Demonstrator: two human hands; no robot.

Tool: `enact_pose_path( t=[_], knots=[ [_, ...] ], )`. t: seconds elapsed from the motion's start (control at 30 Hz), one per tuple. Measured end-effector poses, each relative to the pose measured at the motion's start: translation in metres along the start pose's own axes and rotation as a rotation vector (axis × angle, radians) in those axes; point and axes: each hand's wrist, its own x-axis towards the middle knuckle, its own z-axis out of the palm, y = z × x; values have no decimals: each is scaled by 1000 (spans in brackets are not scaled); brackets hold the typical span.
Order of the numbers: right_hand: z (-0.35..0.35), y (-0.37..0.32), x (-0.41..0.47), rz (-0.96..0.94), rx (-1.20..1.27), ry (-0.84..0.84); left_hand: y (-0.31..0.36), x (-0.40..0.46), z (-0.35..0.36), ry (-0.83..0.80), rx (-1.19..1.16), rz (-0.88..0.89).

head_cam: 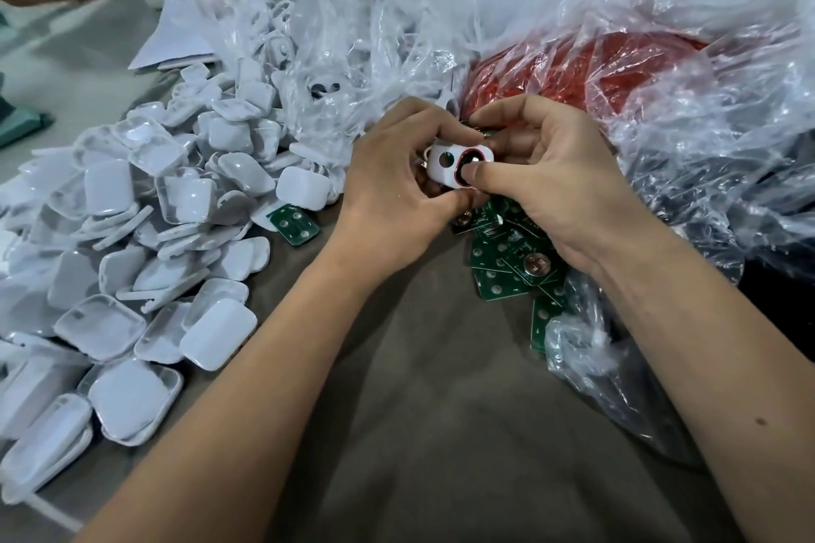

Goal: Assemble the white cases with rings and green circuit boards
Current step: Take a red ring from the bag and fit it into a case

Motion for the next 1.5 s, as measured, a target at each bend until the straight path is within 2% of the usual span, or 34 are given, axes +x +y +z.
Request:
enact_pose_path(
  t=[0.33, 0.47, 0.8, 0.9, 1.0, 1.07, 1.2, 1.3, 1.5],
  knots=[
    [4, 0, -2, 2, 4, 60, 2, -1, 3, 17, 15, -16],
    [2, -1, -1, 0, 25, 22, 2, -1, 2, 16, -5, -37],
    [-6, -7, -2, 19, 248, -44, 1, -1, -3, -1, -345, -201],
    [-5, -6, -2, -126, 54, 77, 2, -2, 6, 61, -495, -337],
    [-3, -6, -1, -359, -299, 192, 5, 2, 11, 131, -894, -543],
    [0, -6, -2, -441, -399, 213, 6, 3, 13, 123, -997, -596],
    [2, -7, -4, -469, -448, 155, 4, 4, 13, 146, -1085, -654],
    [1, -8, -3, -502, -451, 105, 4, 5, 7, 106, -1219, -681],
    [4, -12, 0, -566, -450, 101, 5, 5, 1, 75, -1392, -733]
  ],
)
